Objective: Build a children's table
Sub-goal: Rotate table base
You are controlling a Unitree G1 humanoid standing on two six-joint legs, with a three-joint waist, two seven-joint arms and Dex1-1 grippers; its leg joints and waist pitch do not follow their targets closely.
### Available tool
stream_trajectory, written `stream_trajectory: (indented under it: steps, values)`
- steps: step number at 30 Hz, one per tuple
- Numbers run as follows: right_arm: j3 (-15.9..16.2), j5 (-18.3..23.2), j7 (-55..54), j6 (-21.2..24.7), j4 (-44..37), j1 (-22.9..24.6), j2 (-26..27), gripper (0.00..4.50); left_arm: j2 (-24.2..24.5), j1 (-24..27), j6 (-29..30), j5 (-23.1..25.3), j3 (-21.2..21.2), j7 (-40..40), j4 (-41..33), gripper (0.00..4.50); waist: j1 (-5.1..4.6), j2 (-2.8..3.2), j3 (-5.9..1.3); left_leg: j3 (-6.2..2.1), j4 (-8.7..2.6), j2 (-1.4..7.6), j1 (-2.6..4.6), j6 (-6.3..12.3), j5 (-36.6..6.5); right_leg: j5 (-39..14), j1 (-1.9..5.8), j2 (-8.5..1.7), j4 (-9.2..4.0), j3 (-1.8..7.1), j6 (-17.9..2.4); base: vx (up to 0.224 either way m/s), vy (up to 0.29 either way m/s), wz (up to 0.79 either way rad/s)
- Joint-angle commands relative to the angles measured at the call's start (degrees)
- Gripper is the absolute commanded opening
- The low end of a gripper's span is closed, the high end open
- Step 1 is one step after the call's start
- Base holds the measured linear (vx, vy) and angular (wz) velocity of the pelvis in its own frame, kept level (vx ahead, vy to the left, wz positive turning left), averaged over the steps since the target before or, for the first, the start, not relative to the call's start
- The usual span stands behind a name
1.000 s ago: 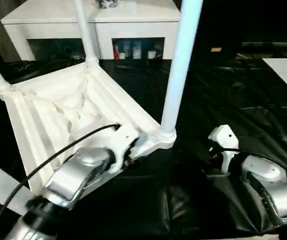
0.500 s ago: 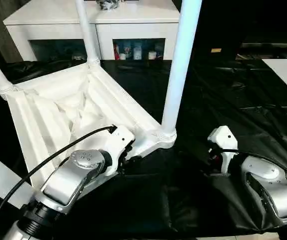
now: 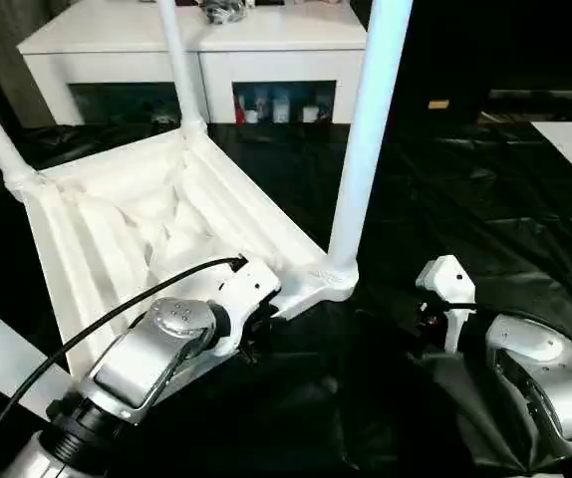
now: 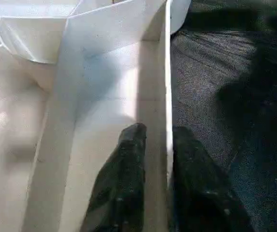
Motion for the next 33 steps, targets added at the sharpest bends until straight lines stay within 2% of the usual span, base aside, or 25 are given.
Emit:
stream_trajectory:
  steps: [1,4,5,6,7,9,10,13,14,17,18,19,21,22,23,24,25,26,27,28,29,30,31,32,33]
  values:
    - [-0.2,0.2,-0.2,0.3,-0.7,-0.6,-0.5,3.89,0.1,0.6,-0.3,0.7,-1.3,-0.8,3.7,0.68,-0.05,-1.05,-2.87,-0.41,-4.46,0.78,0.58,1.57,-22.1,-32.5,1.47,-2.16,-6.05,1.08,-5.1,0.000,0.000,0.00]
    - [-0.4,0.3,0.1,0.1,-0.7,-0.3,-0.6,3.89,1.8,0.4,-8.6,1.1,-3.5,-6.9,6.3,0.45,-0.20,-0.69,-2.77,-0.68,-4.54,0.71,0.68,1.12,-23.8,-37.1,1.25,-2.28,-6.46,0.78,-3.0,0.000,0.000,0.00]
    - [-0.5,0.5,0.3,0.0,-0.8,-0.1,-0.7,3.89,2.8,0.8,-12.4,0.5,-4.3,-10.6,6.1,0.41,-0.22,-0.81,-2.72,-0.76,-4.54,0.62,0.63,1.25,-24.1,-38.1,1.22,-2.31,-6.86,0.67,-2.4,0.000,0.000,0.00]
    - [-0.8,0.9,0.7,0.0,-0.9,0.2,-0.8,3.89,4.0,1.3,-13.5,0.1,-4.7,-13.0,5.5,0.24,-0.48,-0.69,-2.87,-0.98,-4.81,0.74,0.53,0.89,-24.8,-38.4,1.47,-2.45,-6.74,0.53,-1.9,0.000,0.000,0.00]
    - [-1.0,1.2,0.9,0.0,-1.1,0.5,-1.0,3.89,5.2,1.9,-16.9,0.1,-5.1,-15.3,5.1,0.14,-0.50,-0.60,-2.91,-1.02,-4.91,0.82,0.60,0.91,-24.8,-37.9,1.48,-2.48,-6.75,0.53,-2.0,0.000,0.000,0.00]
    - [-1.2,1.4,1.3,0.0,-1.4,1.1,-1.3,3.89,6.5,2.4,-17.4,-0.2,-5.1,-16.9,4.6,0.07,-0.52,-0.48,-2.83,-0.99,-5.13,1.03,0.81,1.01,-25.5,-36.6,1.31,-2.39,-6.82,0.57,-2.6,0.000,0.000,0.00]
    - [-1.2,1.5,1.5,0.0,-1.5,1.3,-1.5,3.89,7.0,2.6,-17.1,-0.2,-4.9,-17.0,4.5,0.06,-0.38,-0.36,-2.59,-0.75,-4.98,1.04,1.54,0.84,-27.0,-37.2,0.55,-2.22,-7.06,0.69,-3.0,0.000,0.000,0.00]
    - [-1.3,1.6,1.9,0.0,-1.8,2.0,-1.9,3.89,8.4,3.1,-18.8,0.1,-3.4,-17.7,4.8,0.03,-0.40,-0.33,-1.92,-0.77,-4.67,0.83,2.64,0.25,-31.1,-41.8,-0.29,-2.06,-8.07,0.21,-2.0,0.000,0.000,0.00]
    - [-1.1,1.6,1.8,0.1,-1.8,2.1,-1.8,3.89,9.1,3.4,-19.8,-0.1,-3.1,-18.9,4.6,0.03,-0.63,-0.41,-1.82,-1.03,-4.84,0.80,2.57,-0.01,-32.5,-42.8,-0.03,-2.05,-8.16,-0.17,-1.3,0.000,0.000,0.00]
    - [-0.8,1.5,1.8,0.1,-1.9,2.1,-1.6,3.89,9.7,3.7,-20.6,-0.3,-2.8,-20.1,4.4,0.03,-0.95,-0.13,-1.93,-1.55,-5.50,1.06,2.14,-0.41,-33.8,-41.5,0.80,-2.34,-7.91,-0.47,-1.2,0.000,0.000,0.00]
    - [-0.6,1.4,1.7,0.2,-1.9,2.0,-1.4,3.89,9.7,3.7,-21.6,0.1,-2.6,-20.0,5.1,0.03,-1.18,-0.23,-2.06,-1.83,-6.09,1.29,1.51,-0.41,-33.7,-39.0,1.60,-2.57,-7.40,-0.47,-1.8,0.000,0.000,0.00]
    - [-0.6,1.4,1.7,0.2,-1.9,2.0,-1.4,3.89,9.7,3.7,-21.6,0.1,-2.6,-20.0,5.1,0.03,-1.20,-0.22,-2.08,-1.80,-6.07,1.26,1.42,-0.38,-33.5,-38.7,1.60,-2.68,-7.40,-0.46,-2.0,0.000,0.000,0.00]
    - [-0.1,1.7,2.0,0.2,-2.2,2.2,-1.4,3.89,8.4,3.1,-25.7,1.5,-1.6,-18.0,7.2,0.03,-1.26,-0.66,-1.91,-1.65,-5.76,1.07,1.78,-0.09,-33.7,-41.2,1.14,-3.09,-7.94,-0.79,-1.4,0.000,0.000,0.00]
    - [0.1,1.7,2.2,0.2,-2.3,2.3,-1.4,3.89,7.9,2.8,-27.1,2.1,-1.3,-17.0,7.9,0.03,-1.24,-0.64,-1.85,-1.61,-5.65,1.05,1.99,-0.07,-33.8,-42.0,0.91,-3.15,-8.11,-0.79,-1.3,0.000,0.000,0.00]
    - [0.3,1.8,2.4,0.2,-2.5,2.4,-1.5,3.89,6.8,2.4,-26.5,1.1,-0.5,-16.6,8.1,0.45,-1.26,-0.66,-1.78,-1.54,-5.48,0.95,2.19,0.01,-33.9,-42.9,0.69,-3.15,-8.40,-0.88,-1.0,0.000,0.000,0.00]
    - [0.4,1.7,2.5,0.2,-2.5,2.5,-1.5,3.89,5.9,2.1,-25.5,0.3,0.3,-16.2,8.1,0.56,-1.45,-0.50,-1.53,-1.44,-5.07,0.78,2.87,0.02,-35.0,-44.9,0.32,-2.94,-9.17,-1.65,-0.3,0.000,0.000,0.00]
    - [0.5,1.7,2.5,0.2,-2.5,2.5,-1.5,3.89,5.6,2.1,-25.1,-0.1,0.5,-16.3,7.9,0.56,-1.64,-0.47,-1.38,-1.50,-5.04,0.74,2.91,0.13,-35.5,-45.3,0.37,-2.86,-9.48,-2.12,0.1,0.000,0.000,0.00]
    - [0.5,1.6,2.5,0.2,-2.6,2.5,-1.4,3.89,4.9,1.8,-24.1,-0.9,0.9,-16.3,7.6,0.68,-1.74,0.15,-1.34,-1.77,-5.30,0.97,3.07,-0.07,-37.1,-44.6,0.81,-2.73,-9.72,-2.91,0.4,0.000,0.000,0.00]
    - [0.5,1.6,2.5,0.2,-2.6,2.5,-1.4,3.89,4.7,1.7,-24.0,-0.9,1.0,-16.2,7.5,0.68,-2.13,0.45,-1.22,-2.23,-6.13,1.49,2.59,-0.25,-39.3,-41.7,1.95,-2.46,-9.70,-3.89,0.4,0.000,0.000,0.00]
    - [0.4,1.6,2.5,0.3,-2.6,2.5,-1.3,3.89,4.5,1.6,-24.1,-0.6,0.9,-16.0,7.4,0.81,-2.09,1.14,-1.01,-2.57,-7.09,2.11,2.53,-0.67,-42.0,-39.1,2.59,-2.25,-9.09,-4.25,-0.1,0.000,0.000,0.00]
    - [0.3,1.6,2.4,0.3,-2.6,2.5,-1.3,3.89,4.6,1.4,-24.7,0.6,0.1,-16.0,7.8,0.93,-2.40,1.47,-0.66,-2.96,-8.59,2.91,1.78,-1.25,-45.5,-34.9,3.69,-1.93,-7.48,-4.47,-1.0,0.000,0.000,0.00]
    - [0.3,1.6,2.4,0.4,-2.7,2.5,-1.3,3.89,4.7,1.2,-25.4,1.6,-0.3,-15.6,8.3,0.93,-0.68,2.14,-0.61,-2.60,-13.39,5.20,-1.85,-3.04,-53.8,-15.2,7.52,-1.57,2.80,-2.88,-4.5,-0.081,0.009,-0.03]
    - [0.2,1.6,2.3,0.4,-2.7,2.6,-1.2,3.89,4.5,1.1,-26.1,2.4,-0.5,-15.4,9.0,0.93,0.22,1.58,-0.25,-1.76,-14.14,5.12,-1.36,-2.62,-53.9,-13.8,6.28,-1.32,3.54,-1.86,-4.3,-0.057,-0.043,0.07]
    - [0.2,1.6,2.3,0.4,-2.8,2.6,-1.2,3.89,4.4,1.0,-26.1,2.7,-0.7,-15.7,9.6,0.93,-0.64,-1.85,-0.57,-0.93,-8.47,1.88,2.39,-2.36,-44.2,-34.2,1.99,-2.87,-3.26,0.76,-2.1,-0.057,-0.043,0.07]
    - [0.2,1.6,2.3,0.5,-2.9,2.7,-1.3,3.89,4.1,0.8,-26.3,3.3,-0.7,-15.3,10.4,0.93,-0.35,-3.08,-0.73,-0.26,1.73,-1.57,5.65,-0.63,-24.9,-60.9,-2.92,-6.64,-11.24,0.72,1.3,-0.006,-0.088,0.06]
